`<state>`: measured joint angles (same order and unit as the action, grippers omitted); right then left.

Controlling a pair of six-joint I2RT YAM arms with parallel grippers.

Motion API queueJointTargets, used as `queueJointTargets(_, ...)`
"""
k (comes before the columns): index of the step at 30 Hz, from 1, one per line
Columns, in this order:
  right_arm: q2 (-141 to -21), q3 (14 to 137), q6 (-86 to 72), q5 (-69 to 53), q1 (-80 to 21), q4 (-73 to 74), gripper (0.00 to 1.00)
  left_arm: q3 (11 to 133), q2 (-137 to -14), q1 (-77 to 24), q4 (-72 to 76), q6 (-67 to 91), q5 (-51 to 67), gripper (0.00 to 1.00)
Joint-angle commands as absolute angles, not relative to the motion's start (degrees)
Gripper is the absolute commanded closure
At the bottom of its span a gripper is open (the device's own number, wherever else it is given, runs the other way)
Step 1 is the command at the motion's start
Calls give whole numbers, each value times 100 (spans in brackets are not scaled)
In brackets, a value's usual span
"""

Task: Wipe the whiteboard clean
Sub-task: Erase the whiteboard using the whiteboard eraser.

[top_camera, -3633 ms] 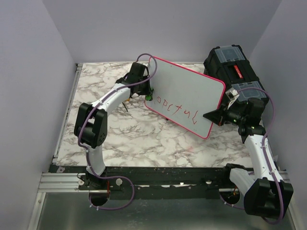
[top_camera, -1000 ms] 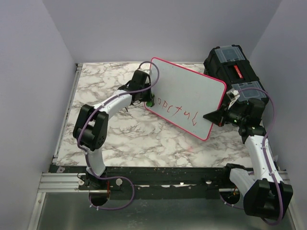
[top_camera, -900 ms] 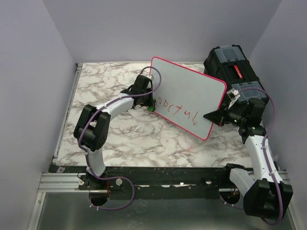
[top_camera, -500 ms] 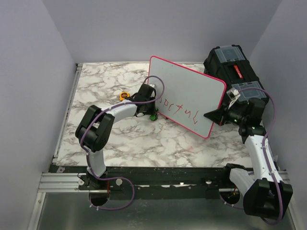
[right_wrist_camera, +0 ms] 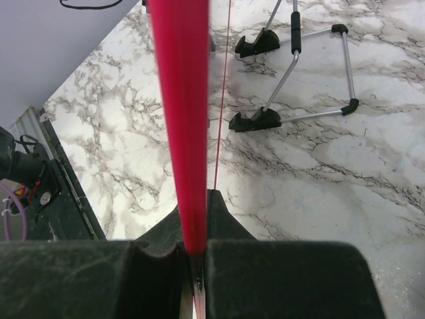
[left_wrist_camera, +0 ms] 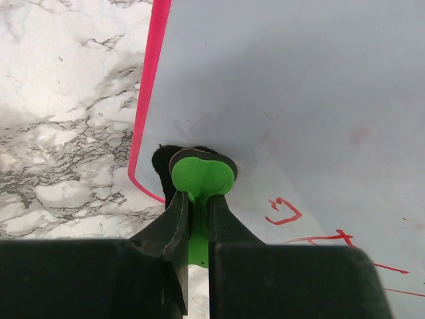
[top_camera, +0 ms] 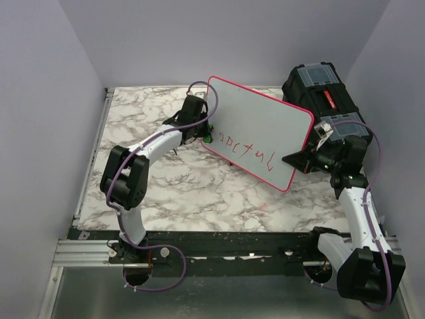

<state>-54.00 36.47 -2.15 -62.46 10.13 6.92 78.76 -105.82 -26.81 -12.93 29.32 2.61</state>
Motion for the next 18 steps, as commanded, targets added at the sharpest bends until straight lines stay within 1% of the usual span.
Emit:
queueJointTargets(1,-5309,3690,-387,-7681,851,290,100,7908,-10375,-2790,-902,2892,466,100)
queueJointTargets(4,-5323,3694,-394,-7682,854,287,100,7776,-10425,-3096,-817,2716,571,100)
queueJointTargets(9,-5309,3674,-389,-7664,849,283,100,7296,-10528,-3552,-530,2784,396,100)
queueJointTargets(14,-5317,3688,-397,-7682,853,286,100,6806,-10367,-3654,-136,2997,241,100)
queueJointTargets(18,-5307,3685,-396,-7683,852,283,100,7033,-10126,-3621,-175,2851,75,100)
